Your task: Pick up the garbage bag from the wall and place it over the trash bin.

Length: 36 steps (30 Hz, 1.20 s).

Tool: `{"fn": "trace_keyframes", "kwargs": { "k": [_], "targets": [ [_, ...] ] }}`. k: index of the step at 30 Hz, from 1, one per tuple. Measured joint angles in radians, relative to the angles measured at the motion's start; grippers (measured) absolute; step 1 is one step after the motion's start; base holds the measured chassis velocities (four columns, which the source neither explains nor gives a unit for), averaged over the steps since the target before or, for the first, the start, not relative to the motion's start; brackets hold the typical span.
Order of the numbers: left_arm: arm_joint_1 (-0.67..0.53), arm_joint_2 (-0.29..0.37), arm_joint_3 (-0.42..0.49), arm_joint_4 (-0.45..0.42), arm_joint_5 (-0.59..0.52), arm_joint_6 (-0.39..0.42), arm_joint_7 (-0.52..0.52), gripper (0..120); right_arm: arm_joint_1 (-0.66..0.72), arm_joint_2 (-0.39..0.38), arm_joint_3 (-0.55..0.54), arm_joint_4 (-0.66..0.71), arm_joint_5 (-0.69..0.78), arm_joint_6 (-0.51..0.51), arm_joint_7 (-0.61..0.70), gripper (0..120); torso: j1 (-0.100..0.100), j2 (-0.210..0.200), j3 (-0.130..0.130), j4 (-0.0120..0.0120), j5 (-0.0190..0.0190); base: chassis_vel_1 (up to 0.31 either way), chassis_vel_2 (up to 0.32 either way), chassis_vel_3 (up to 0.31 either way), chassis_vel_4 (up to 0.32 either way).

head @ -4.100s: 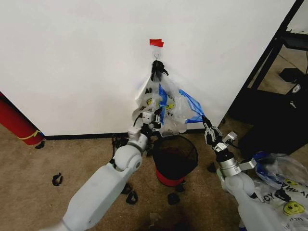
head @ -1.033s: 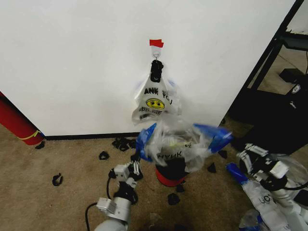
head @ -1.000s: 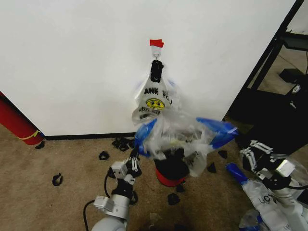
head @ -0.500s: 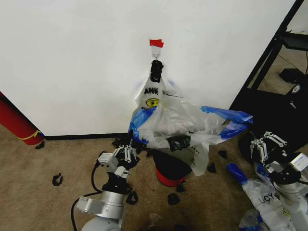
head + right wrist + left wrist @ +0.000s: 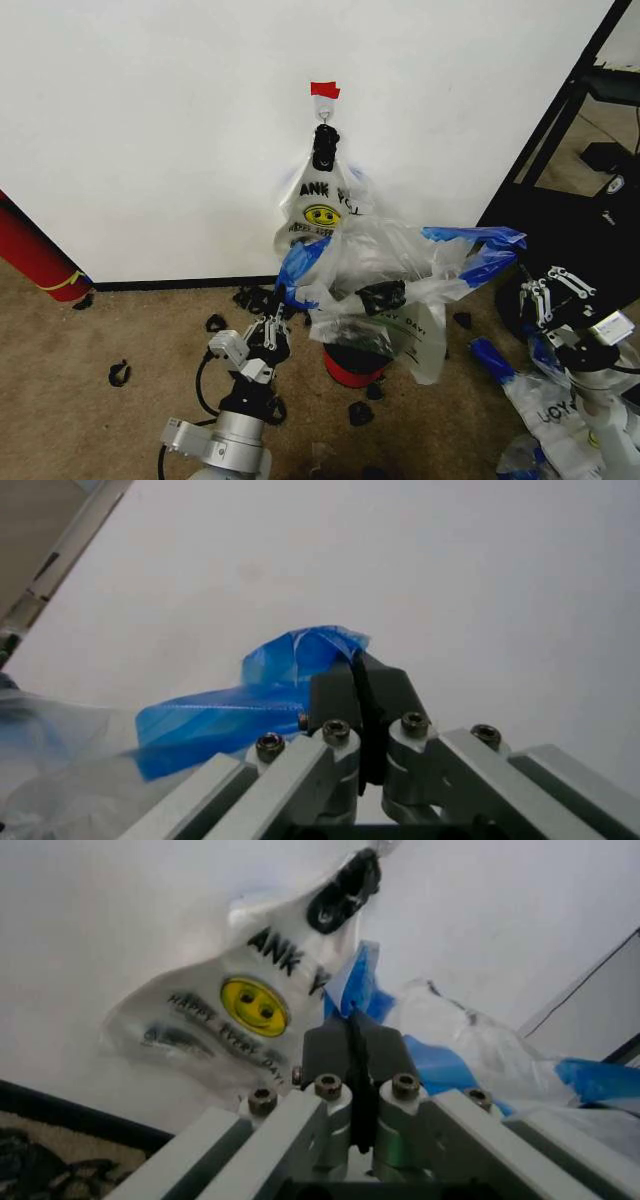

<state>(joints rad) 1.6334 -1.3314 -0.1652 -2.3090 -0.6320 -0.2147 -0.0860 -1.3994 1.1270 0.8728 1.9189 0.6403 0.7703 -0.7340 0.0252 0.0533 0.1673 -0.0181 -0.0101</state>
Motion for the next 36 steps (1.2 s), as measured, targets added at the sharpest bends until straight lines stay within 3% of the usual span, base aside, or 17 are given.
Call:
{"fn": "trace_keyframes", "kwargs": {
  "k": [8, 17, 26, 36],
  "targets": [
    [-0.064, -0.008, -0.010, 0.077, -0.005, 0.002, 0.000, 0, 0.018, 0.018, -0.031, -0.050, -0.043, 0.033, 0.009, 0, 0.000, 0.000, 0.000, 0.0000, 0.0001, 0.000, 0.000, 0.000, 0.000],
    [-0.180, -0.027, 0.005, 0.194, -0.009, 0.001, 0.013, 0, 0.112, 0.014, -0.062, -0.096, -0.128, 0.032, 0.116, 0, 0.000, 0.000, 0.000, 0.0001, -0.0001, 0.000, 0.000, 0.000, 0.000],
    [-0.275, 0.008, -0.023, 0.267, 0.013, -0.016, 0.015, 0, 0.160, 0.046, -0.149, -0.204, -0.221, 0.052, 0.112, 0, 0.000, 0.000, 0.000, 0.0001, 0.0000, 0.000, 0.000, 0.000, 0.000],
    [-0.311, 0.036, -0.055, 0.329, 0.108, -0.061, 0.008, 0, 0.207, 0.082, -0.263, -0.293, -0.271, 0.053, 0.109, 0, 0.000, 0.000, 0.000, 0.0001, -0.0001, 0.000, 0.000, 0.000, 0.000]
  ]
}}
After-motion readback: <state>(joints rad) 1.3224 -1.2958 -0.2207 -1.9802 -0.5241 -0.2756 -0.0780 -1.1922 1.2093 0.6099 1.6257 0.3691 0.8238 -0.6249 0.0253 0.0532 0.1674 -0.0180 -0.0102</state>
